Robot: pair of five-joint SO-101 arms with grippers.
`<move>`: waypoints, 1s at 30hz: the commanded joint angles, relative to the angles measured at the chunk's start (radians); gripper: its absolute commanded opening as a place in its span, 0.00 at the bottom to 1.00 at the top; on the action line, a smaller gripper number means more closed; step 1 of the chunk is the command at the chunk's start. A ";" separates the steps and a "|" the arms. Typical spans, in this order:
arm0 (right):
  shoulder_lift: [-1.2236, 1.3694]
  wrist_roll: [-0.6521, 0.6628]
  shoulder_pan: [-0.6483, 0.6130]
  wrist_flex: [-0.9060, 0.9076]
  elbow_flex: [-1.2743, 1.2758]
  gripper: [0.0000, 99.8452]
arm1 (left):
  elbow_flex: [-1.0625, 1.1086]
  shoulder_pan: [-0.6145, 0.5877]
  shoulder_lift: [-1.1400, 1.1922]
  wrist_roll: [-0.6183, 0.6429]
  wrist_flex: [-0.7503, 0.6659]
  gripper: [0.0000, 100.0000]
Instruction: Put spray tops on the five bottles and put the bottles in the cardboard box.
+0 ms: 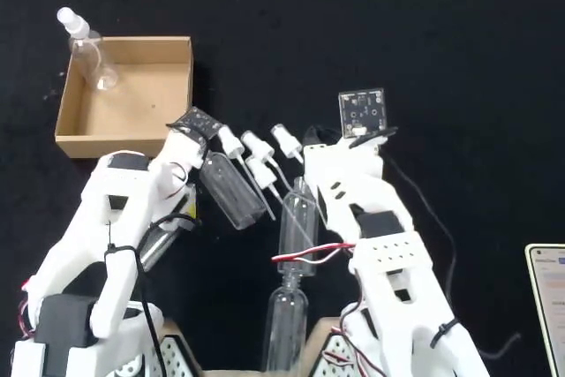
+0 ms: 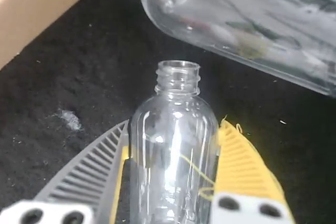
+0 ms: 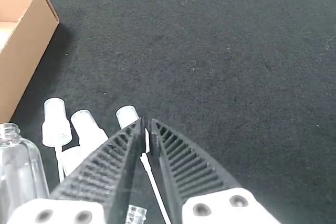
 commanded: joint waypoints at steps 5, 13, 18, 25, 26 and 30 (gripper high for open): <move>-0.013 0.008 0.005 -0.021 -0.018 0.02 | -0.087 -0.001 -0.034 0.143 0.023 0.17; 0.163 0.008 -0.089 0.180 -0.209 0.02 | -0.156 -0.001 -0.034 0.331 0.118 0.17; 0.384 0.002 -0.092 0.150 -0.334 0.02 | -0.110 0.007 -0.034 0.397 0.060 0.17; 0.599 0.000 -0.106 0.153 -0.475 0.13 | -0.019 -0.045 -0.170 0.463 -0.003 0.17; 0.618 0.003 -0.117 0.155 -0.487 0.15 | -0.004 -0.047 -0.206 0.470 -0.003 0.17; 0.634 0.002 -0.176 0.163 -0.493 0.15 | 0.073 -0.047 -0.341 0.485 -0.005 0.17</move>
